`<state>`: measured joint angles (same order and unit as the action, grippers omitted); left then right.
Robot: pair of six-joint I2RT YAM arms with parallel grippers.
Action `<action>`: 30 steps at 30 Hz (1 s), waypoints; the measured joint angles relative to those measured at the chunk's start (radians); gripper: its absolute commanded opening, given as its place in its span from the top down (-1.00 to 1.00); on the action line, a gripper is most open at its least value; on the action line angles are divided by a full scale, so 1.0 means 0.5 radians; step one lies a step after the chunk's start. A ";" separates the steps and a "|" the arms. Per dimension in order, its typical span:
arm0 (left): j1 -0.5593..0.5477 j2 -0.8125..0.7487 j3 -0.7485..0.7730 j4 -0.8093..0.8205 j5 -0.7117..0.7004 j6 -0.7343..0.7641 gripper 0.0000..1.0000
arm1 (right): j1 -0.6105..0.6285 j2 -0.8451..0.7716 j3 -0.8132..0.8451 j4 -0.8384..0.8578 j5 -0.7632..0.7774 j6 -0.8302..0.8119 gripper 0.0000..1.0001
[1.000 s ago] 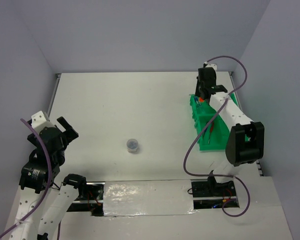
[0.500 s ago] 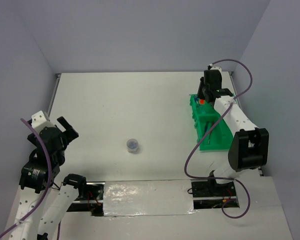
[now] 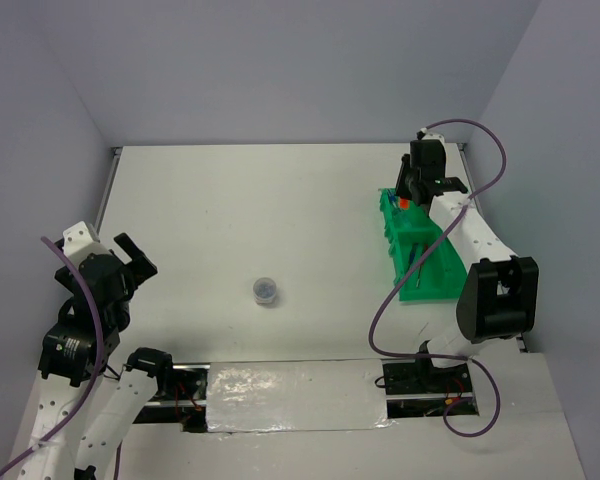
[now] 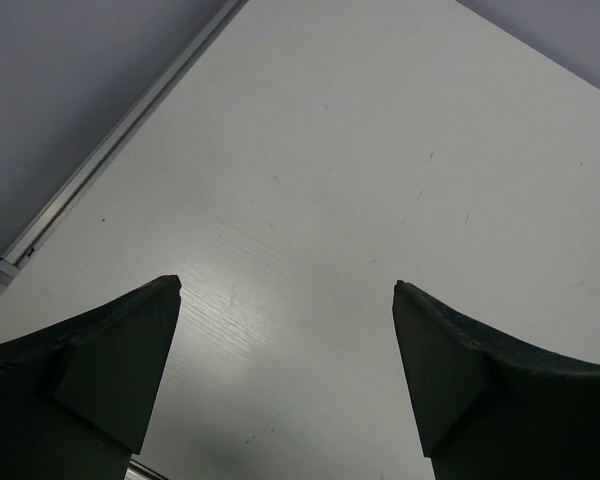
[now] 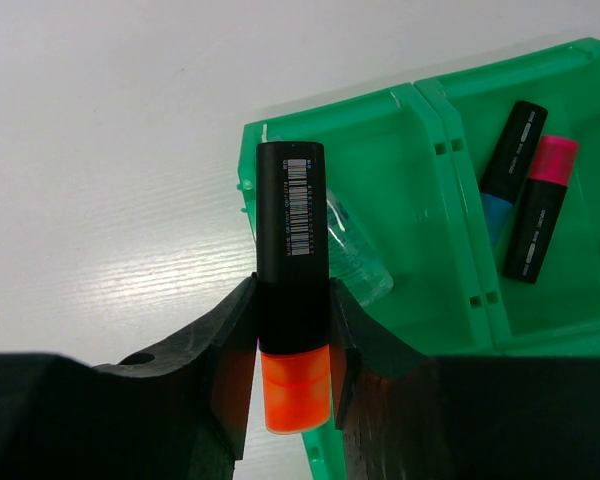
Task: Sort the stationery into containers
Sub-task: Place the pen in the storage box.
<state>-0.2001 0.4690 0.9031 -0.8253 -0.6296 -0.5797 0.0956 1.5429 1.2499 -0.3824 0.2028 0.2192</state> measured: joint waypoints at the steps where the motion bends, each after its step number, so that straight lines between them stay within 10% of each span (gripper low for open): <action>1: -0.001 0.000 0.000 0.000 0.000 0.000 -0.99 | 0.000 0.000 0.000 0.000 -0.002 0.000 1.00; 30: -0.004 0.035 0.000 0.000 -0.001 0.000 -0.99 | -0.002 -0.014 -0.030 0.004 -0.033 0.002 1.00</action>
<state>-0.2020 0.4866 0.9031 -0.8253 -0.6300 -0.5797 0.0944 1.5356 1.2350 -0.3805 0.1864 0.2203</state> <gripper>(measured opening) 0.993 0.373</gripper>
